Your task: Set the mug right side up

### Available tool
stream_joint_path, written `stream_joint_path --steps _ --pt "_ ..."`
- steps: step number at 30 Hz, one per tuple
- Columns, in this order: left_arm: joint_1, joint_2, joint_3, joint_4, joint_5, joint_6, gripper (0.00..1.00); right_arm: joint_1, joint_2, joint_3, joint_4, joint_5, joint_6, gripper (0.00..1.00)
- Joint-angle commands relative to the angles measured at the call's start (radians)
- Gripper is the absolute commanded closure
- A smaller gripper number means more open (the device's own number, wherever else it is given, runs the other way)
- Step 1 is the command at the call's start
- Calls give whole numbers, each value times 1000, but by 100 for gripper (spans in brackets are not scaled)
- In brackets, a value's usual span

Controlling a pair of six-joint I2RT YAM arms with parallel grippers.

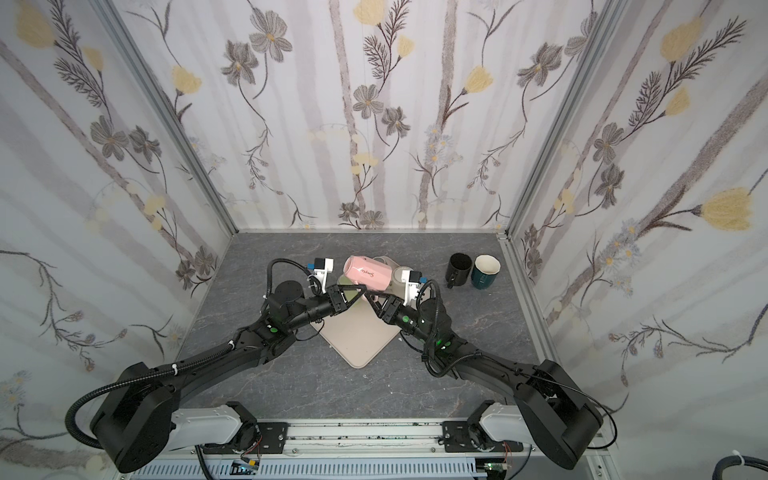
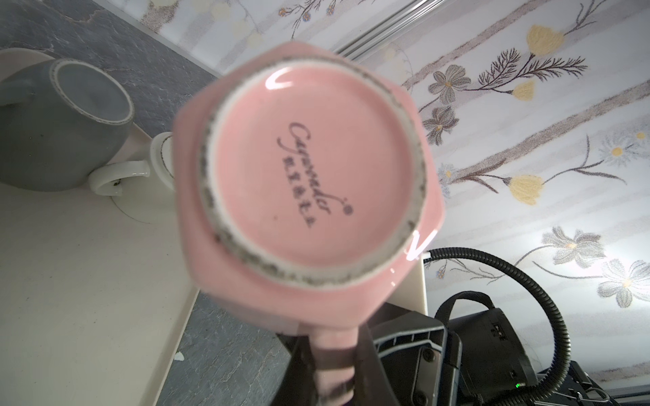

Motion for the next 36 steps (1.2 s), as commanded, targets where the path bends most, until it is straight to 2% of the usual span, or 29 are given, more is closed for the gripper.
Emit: stream_joint_path --steps 1,5,15,18,25,30,36 --pt "-2 2 -6 -40 20 23 100 -2 10 17 215 38 -5 59" --pt "-2 12 1 -50 26 31 100 -2 30 27 230 24 0 66" --pt "0 22 25 -126 12 80 100 -1 32 30 238 15 -12 71" --pt "0 27 48 -183 -1 102 100 -1 23 22 246 18 -14 76" --pt "1 52 98 -252 -20 139 100 6 -6 29 174 38 -77 76" --pt "0 92 130 -261 7 143 100 11 -11 35 163 37 -107 76" --pt "2 132 157 -283 16 143 100 38 -50 71 26 92 -205 77"
